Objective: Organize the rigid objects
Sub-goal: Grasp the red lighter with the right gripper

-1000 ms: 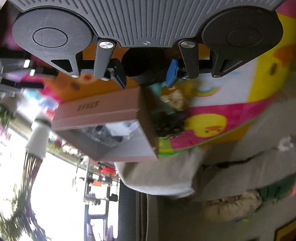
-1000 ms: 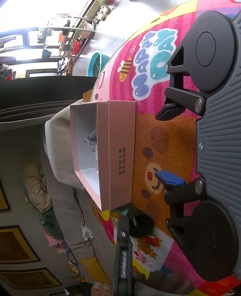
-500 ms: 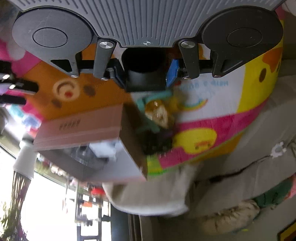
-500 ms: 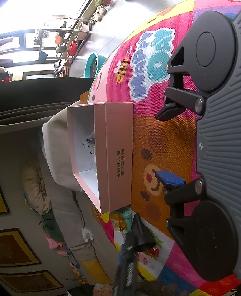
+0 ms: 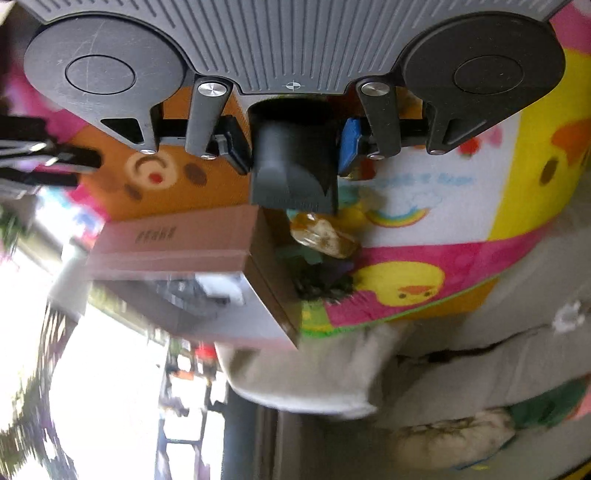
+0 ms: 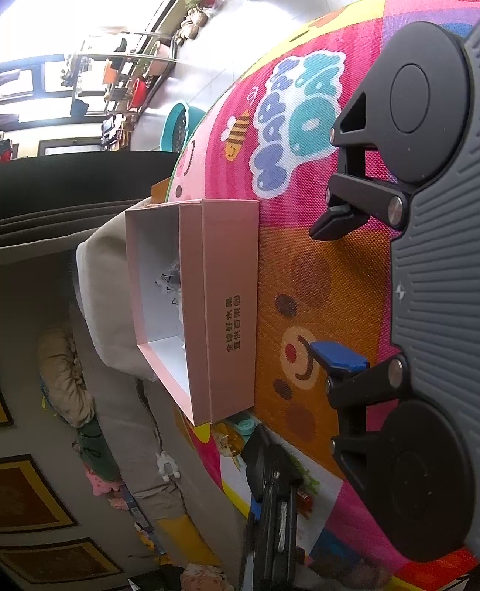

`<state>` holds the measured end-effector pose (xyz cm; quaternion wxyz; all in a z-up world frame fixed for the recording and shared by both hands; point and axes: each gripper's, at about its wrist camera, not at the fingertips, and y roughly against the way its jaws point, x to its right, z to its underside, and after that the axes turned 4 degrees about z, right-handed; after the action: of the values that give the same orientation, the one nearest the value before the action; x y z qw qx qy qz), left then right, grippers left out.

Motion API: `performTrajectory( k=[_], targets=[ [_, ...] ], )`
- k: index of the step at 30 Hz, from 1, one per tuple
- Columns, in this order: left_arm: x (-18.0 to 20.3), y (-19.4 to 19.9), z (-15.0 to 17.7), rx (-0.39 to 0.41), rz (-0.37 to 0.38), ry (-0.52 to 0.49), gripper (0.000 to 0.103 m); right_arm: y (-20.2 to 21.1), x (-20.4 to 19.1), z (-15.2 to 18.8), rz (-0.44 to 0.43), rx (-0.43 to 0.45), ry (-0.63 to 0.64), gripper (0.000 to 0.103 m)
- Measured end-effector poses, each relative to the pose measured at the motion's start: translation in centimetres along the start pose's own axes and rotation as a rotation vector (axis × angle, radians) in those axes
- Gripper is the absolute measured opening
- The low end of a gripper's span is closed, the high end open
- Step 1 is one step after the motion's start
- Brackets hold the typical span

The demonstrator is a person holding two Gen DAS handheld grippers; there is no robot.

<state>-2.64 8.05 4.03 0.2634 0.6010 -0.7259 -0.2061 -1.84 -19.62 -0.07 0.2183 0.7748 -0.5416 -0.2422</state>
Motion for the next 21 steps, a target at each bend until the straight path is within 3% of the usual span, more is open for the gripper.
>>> performTrajectory(
  k=[4, 8, 17, 21],
  targets=[
    [-3.1, 4.3, 0.9, 0.112, -0.050, 0.110, 0.055, -0.3, -0.3, 0.0, 0.013, -0.013, 0.018, 0.063],
    [-6.2, 5.7, 2.5, 0.108, -0.133, 0.186, 0.055, -0.6, -1.8, -0.2, 0.038, -0.022, 0.075, 0.064],
    [-8.3, 6.0, 4.5, 0.160, -0.117, 0.255, 0.055, -2.8, -12.6, -3.0, -0.229, -0.072, 0.221, 0.064],
    [-8.6, 6.0, 4.8, 0.169, -0.101, 0.259, 0.055, -4.7, -16.9, -3.3, -0.278, -0.089, 0.274, 0.063]
  ],
)
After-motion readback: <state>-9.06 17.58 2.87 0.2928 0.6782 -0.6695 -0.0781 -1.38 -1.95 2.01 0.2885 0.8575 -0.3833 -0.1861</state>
